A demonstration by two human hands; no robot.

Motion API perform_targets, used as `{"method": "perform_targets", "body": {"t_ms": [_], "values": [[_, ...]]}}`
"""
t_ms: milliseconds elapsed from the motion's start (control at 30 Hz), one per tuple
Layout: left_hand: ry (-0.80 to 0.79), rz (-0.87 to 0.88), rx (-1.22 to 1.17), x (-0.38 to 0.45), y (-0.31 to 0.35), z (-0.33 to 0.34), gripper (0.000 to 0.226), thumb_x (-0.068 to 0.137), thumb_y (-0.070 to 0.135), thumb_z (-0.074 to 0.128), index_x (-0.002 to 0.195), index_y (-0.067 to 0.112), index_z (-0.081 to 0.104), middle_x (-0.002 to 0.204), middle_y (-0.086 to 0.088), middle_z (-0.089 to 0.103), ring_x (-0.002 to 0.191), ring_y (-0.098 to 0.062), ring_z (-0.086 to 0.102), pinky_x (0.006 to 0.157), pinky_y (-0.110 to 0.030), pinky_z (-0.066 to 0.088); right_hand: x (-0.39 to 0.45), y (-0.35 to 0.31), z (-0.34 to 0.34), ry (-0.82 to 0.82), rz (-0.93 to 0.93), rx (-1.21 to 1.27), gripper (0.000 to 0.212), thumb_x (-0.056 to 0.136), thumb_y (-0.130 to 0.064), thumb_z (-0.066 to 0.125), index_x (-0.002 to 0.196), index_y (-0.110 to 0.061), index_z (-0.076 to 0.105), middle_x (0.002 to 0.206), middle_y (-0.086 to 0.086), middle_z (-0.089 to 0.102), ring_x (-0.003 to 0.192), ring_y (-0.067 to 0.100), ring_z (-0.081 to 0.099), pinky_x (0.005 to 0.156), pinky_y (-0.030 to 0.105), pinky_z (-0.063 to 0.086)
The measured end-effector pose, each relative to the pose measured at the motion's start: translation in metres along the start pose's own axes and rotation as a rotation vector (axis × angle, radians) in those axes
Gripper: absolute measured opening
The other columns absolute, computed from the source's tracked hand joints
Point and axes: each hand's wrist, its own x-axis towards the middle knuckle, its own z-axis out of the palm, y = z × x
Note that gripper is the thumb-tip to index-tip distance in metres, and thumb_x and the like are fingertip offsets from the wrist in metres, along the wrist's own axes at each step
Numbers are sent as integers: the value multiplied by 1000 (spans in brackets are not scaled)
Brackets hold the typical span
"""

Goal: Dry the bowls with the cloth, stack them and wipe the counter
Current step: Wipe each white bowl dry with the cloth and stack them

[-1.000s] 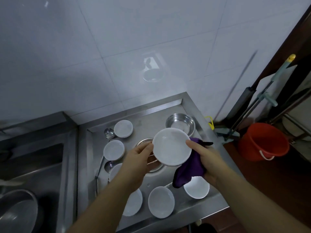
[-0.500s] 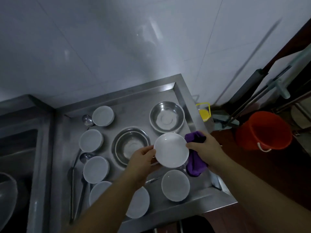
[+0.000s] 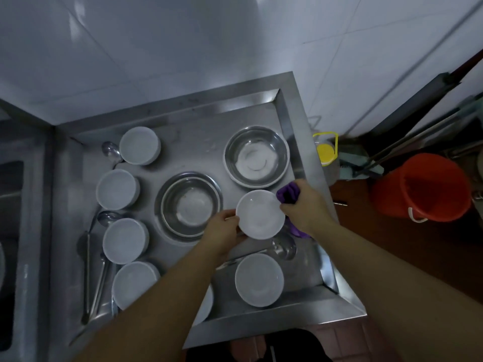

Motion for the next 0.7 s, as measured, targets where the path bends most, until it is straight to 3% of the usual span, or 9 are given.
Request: {"method": "perform_targets", "body": {"t_ms": [167, 267, 333, 467, 600, 700], "values": [[33, -28, 1, 21, -9, -2, 18, 102, 1, 58, 102, 16, 67, 103, -13, 75, 97, -29, 73, 84, -43, 64, 9, 6, 17, -51, 3, -59, 30, 79, -8, 75, 94, -21, 51, 84, 4, 59, 80, 29, 56, 66, 35, 41], [57, -51, -15, 28, -13, -2, 18, 103, 0, 57, 115, 11, 64, 108, -19, 73, 106, -37, 71, 95, -53, 61, 10, 6, 23, -58, -3, -62, 32, 81, -10, 75, 93, -25, 50, 82, -4, 58, 74, 13, 55, 59, 28, 40], [79, -53, 1, 32, -15, -3, 17, 102, 1, 56, 110, 13, 65, 106, -19, 73, 109, -40, 70, 100, -60, 57, 11, 6, 26, -63, -3, -62, 33, 82, -11, 75, 94, -28, 49, 81, -8, 56, 73, 4, 51, 57, 24, 37], [118, -30, 21, 35, -17, -2, 19, 101, 3, 58, 101, 19, 68, 100, -14, 74, 110, -41, 71, 99, -61, 58, 12, 6, 30, -64, -5, -68, 32, 82, -13, 75, 95, -28, 50, 82, -7, 57, 74, 10, 53, 57, 27, 37], [149, -42, 25, 35, -21, -3, 23, 103, 8, 56, 124, 11, 67, 110, -17, 73, 112, -40, 70, 99, -59, 58, 8, 9, 24, -63, -32, -81, 26, 83, -16, 75, 94, -24, 54, 86, 0, 61, 80, 23, 58, 65, 36, 47], [200, -15, 230, 30, -23, -11, 37, 103, 17, 60, 139, 10, 61, 126, -14, 69, 116, -37, 67, 103, -54, 57, 2, 13, 14, -10, -62, -62, 25, 82, -16, 75, 85, -26, 53, 82, 2, 60, 78, 27, 57, 62, 37, 44]]}}
